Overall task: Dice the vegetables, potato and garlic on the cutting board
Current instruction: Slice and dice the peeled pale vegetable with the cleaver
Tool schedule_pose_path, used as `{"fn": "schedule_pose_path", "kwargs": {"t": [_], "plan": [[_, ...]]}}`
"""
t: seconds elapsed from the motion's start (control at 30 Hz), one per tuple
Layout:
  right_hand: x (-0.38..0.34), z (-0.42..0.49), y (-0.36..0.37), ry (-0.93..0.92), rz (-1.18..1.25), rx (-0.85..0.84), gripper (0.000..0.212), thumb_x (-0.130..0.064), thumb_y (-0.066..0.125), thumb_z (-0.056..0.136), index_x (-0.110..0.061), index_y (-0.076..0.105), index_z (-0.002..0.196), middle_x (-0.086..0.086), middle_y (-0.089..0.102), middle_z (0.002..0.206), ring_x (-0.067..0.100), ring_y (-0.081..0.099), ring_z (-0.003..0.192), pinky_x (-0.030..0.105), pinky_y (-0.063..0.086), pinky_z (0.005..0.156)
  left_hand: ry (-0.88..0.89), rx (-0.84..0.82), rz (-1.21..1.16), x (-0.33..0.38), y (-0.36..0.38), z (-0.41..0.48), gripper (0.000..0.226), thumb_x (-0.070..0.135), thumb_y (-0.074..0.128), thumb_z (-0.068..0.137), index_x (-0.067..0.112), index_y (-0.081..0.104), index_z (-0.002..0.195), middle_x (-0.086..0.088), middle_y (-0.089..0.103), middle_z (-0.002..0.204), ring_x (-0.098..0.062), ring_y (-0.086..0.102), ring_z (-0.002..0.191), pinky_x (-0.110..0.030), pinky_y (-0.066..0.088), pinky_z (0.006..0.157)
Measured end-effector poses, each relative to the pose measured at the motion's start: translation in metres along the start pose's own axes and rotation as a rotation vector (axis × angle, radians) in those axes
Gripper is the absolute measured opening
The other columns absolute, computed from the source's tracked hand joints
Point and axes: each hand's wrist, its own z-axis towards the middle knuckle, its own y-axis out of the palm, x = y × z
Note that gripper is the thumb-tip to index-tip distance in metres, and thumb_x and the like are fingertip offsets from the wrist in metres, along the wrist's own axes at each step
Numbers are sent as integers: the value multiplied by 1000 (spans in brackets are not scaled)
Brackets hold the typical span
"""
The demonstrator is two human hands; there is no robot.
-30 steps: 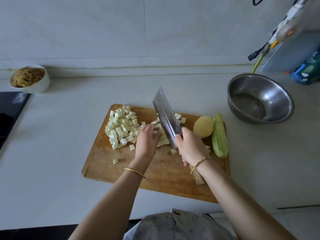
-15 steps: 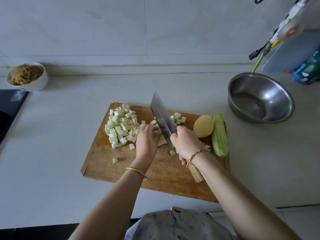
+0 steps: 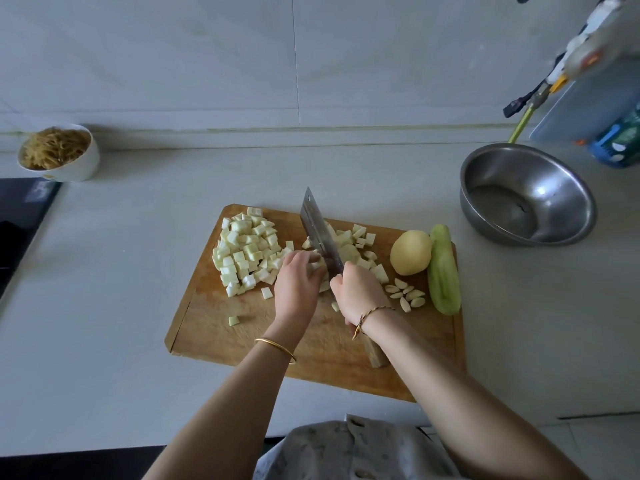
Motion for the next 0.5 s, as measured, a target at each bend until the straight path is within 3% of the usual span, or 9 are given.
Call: {"fn": "schedule_pose_path", "kwargs": {"t": [0.13,0.33,0.4,0.5], "plan": [[-2,2,5,-9,-11,12,24,-16,35,99,-1,54,103,9,53,83,29,62,78,37,52,68,8,-2,-3,1,0,-2,21,19,62,90,8,64,108,-4,60,112,-18,58,99,-35,51,83],[-1,5,4,4,-5,0,26,-16,35,100,0,53,110,15,60,95,31,62,87,36,50,69,6,-6,1,2,-2,-3,21,20,64,90,8,64,106,-3,60,111,-18,58,98,-33,51,82],[1,6,4,-1,12,2,24,-17,35,100,-3,53,105,10,54,87,27,58,80,35,47,65,9,-16,-1,3,-3,-1,21,20,65,89,8,64,106,-3,59,111,-17,58,98,-28,48,80],[9,3,5,-8,62,37,21,-18,36,98,-9,46,82,6,52,78,25,55,71,33,44,58,-11,-28,-17,2,-5,1,22,20,66,88,9,64,107,0,58,110,-14,58,98,-22,44,79]]}}
